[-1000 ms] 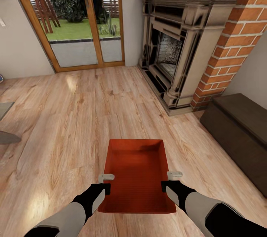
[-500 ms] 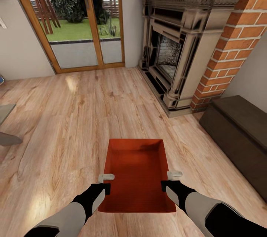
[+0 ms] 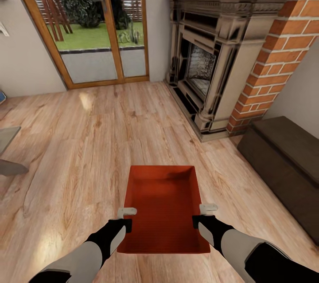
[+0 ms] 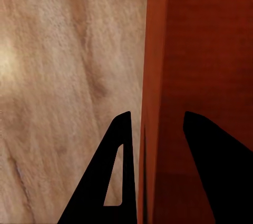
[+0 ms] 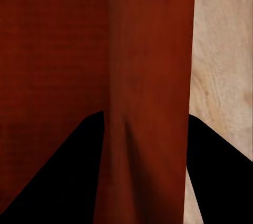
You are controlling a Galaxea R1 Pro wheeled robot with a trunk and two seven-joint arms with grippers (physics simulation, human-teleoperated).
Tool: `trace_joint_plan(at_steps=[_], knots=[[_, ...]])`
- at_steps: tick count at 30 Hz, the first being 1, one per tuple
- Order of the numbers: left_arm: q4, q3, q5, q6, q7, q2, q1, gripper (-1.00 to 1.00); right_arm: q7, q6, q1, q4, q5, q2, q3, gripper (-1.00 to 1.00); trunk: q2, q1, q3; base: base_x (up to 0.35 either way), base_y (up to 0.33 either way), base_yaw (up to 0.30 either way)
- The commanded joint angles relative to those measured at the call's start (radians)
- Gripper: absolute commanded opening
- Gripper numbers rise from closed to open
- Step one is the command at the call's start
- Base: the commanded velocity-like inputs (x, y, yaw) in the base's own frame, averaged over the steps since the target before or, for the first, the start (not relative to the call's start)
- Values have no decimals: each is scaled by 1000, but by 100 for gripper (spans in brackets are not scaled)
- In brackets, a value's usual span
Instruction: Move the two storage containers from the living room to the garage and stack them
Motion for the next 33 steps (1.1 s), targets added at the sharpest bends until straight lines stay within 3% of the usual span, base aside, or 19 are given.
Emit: trace_joint_plan(at_steps=[1, 33], knots=[[-2, -4, -5, 7, 7, 0, 0, -100, -7, 7, 0, -1, 11, 0, 13, -100, 7, -4, 3, 0, 0, 0], [-2, -4, -5, 7, 7, 1, 0, -100, -7, 7, 0, -1, 18, 0, 12, -100, 231, -127, 103, 0, 0, 0]])
